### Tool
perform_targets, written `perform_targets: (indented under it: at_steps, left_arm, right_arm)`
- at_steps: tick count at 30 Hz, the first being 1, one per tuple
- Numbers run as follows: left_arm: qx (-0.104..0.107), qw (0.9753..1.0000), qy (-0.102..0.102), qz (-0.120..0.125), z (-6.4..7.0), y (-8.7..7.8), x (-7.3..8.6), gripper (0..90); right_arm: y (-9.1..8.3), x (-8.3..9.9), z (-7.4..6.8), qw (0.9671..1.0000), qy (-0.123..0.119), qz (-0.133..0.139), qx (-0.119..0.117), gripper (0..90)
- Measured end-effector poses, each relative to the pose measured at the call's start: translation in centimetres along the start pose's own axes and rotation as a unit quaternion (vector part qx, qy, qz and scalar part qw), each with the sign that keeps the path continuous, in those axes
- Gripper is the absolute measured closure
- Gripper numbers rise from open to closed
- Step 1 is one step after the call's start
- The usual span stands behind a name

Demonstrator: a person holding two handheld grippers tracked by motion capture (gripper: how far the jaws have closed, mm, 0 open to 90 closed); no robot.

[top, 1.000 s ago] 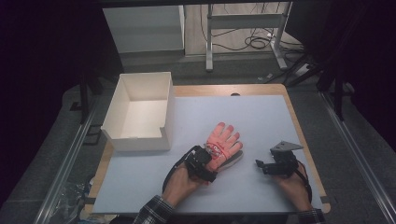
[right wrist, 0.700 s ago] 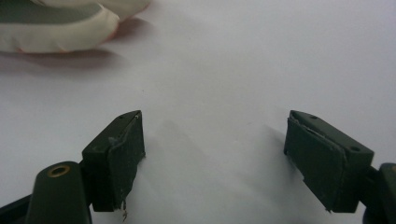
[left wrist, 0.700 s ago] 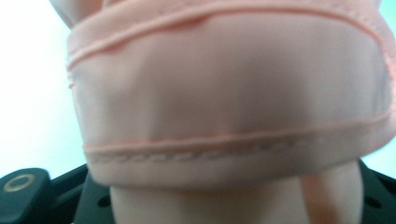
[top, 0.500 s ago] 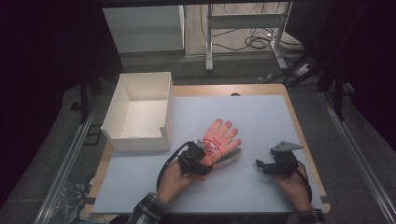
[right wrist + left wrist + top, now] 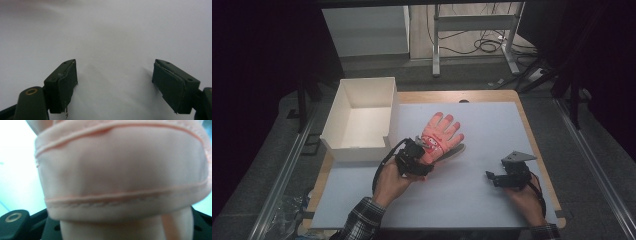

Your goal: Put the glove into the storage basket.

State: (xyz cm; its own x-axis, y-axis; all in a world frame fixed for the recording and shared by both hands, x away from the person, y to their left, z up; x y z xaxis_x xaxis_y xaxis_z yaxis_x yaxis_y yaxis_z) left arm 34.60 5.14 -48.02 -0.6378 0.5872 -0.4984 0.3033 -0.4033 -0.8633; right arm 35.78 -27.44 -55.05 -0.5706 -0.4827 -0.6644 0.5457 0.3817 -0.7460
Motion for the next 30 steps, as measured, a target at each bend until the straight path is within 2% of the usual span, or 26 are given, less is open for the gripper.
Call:
perform_targets:
  at_steps: [15,30]
  left_arm:
    - [-0.009,0.9999,-0.002,0.004,-1.8,-3.3,-3.0,49.7]
    - [-0.03,0.9992,-0.026,0.01,-5.0,-6.8,-4.7,49.6]
  right_arm:
    - [0.0,0.0,0.0,1.0,0.0,0.0,-0.001,20.5]
    - [0.1,0.0,0.0,1.0,-0.003,0.001,-0.002,18.7]
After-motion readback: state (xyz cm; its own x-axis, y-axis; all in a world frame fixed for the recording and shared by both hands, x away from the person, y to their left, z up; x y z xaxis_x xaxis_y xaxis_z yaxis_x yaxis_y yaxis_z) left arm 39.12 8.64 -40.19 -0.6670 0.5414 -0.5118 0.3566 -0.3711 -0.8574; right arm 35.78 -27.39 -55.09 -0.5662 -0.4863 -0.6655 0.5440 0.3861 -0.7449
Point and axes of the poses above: each handheld gripper's, and its own axes: y roughly forward along the jaws, x roughly out of its underside, z roughly to its right, the point moved 3 cm from there along y, roughly forward along the jaws, and after that the axes turned 5 degrees about -z, right-handed, at the moved point
